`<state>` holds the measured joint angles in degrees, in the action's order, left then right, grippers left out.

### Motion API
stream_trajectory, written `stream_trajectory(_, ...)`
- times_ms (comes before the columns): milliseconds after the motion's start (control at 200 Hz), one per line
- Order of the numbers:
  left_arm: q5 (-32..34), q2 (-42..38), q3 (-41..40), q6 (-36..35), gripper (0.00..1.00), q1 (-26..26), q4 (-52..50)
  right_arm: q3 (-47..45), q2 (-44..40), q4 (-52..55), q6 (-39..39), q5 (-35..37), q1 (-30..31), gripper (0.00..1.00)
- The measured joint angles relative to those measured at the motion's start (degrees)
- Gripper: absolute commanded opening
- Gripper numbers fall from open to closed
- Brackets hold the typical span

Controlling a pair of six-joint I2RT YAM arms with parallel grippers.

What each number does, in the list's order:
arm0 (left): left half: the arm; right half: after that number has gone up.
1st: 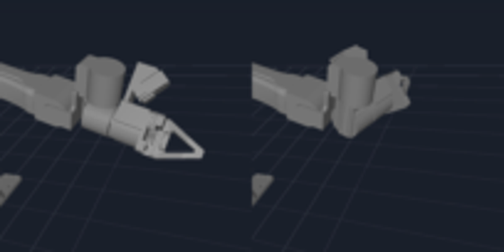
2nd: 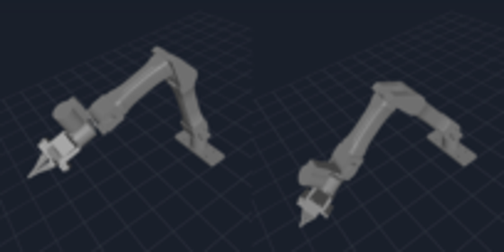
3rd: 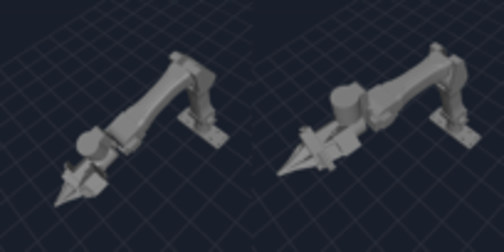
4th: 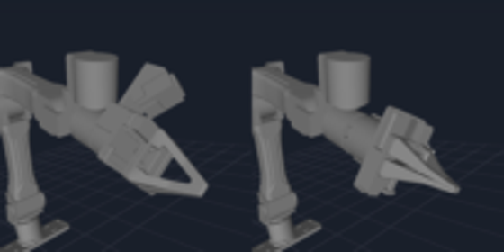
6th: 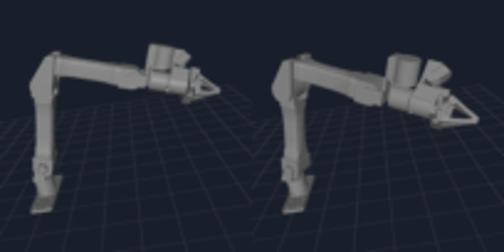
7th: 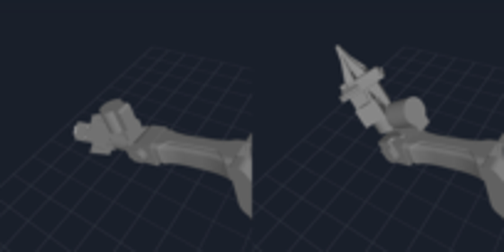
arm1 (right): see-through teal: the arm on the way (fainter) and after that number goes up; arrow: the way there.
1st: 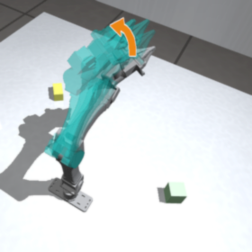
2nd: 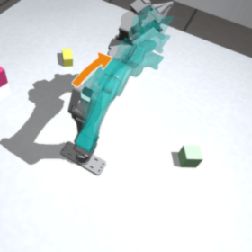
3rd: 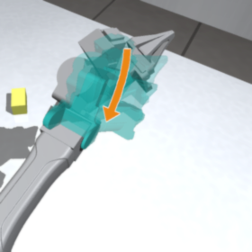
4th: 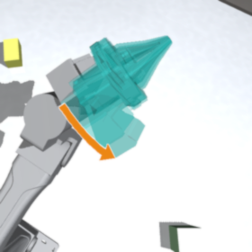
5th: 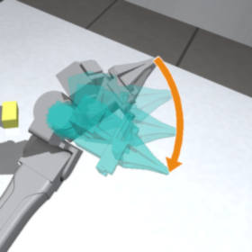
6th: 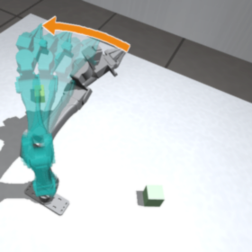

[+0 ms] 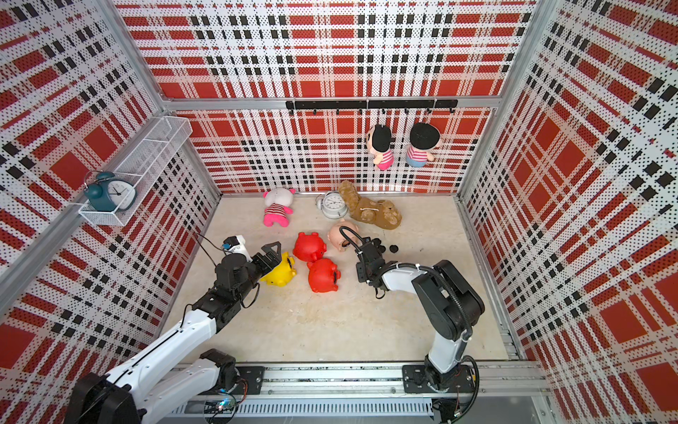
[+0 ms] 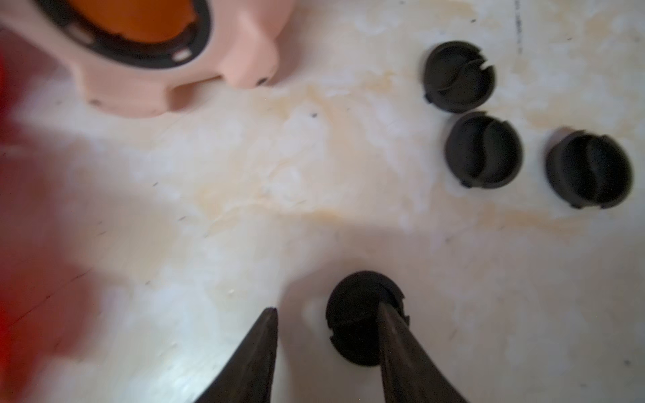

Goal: Open piggy banks
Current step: Adjust the lid at the center of the board, then reset both arms

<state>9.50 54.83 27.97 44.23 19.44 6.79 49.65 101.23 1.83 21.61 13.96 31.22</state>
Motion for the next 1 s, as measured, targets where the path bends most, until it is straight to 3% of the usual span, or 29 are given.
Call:
stream_trajectory(311, 4.85, -0.46, -0.61, -4.55, 0.98, -5.25, -1.22, 0.92, -1.49, 2.97, -1.05, -1.97, -5.51, 0.58)
stream_trajectory(591, 15.04, -0.50, -5.16, -12.85, 0.98, -8.41, 3.50, -6.03, -20.74, 0.57, -1.46, -5.31, -15.10, 0.72)
stream_trajectory(782, 22.05, 0.94, -10.71, -22.05, 0.98, -9.90, 14.51, -16.50, -26.58, -11.43, -8.96, 2.27, -18.71, 0.79)
stream_trajectory(997, 23.04, 8.94, -15.06, -30.73, 0.98, -13.81, 30.88, -29.81, -20.37, -34.53, -21.07, 6.86, -19.80, 0.83)
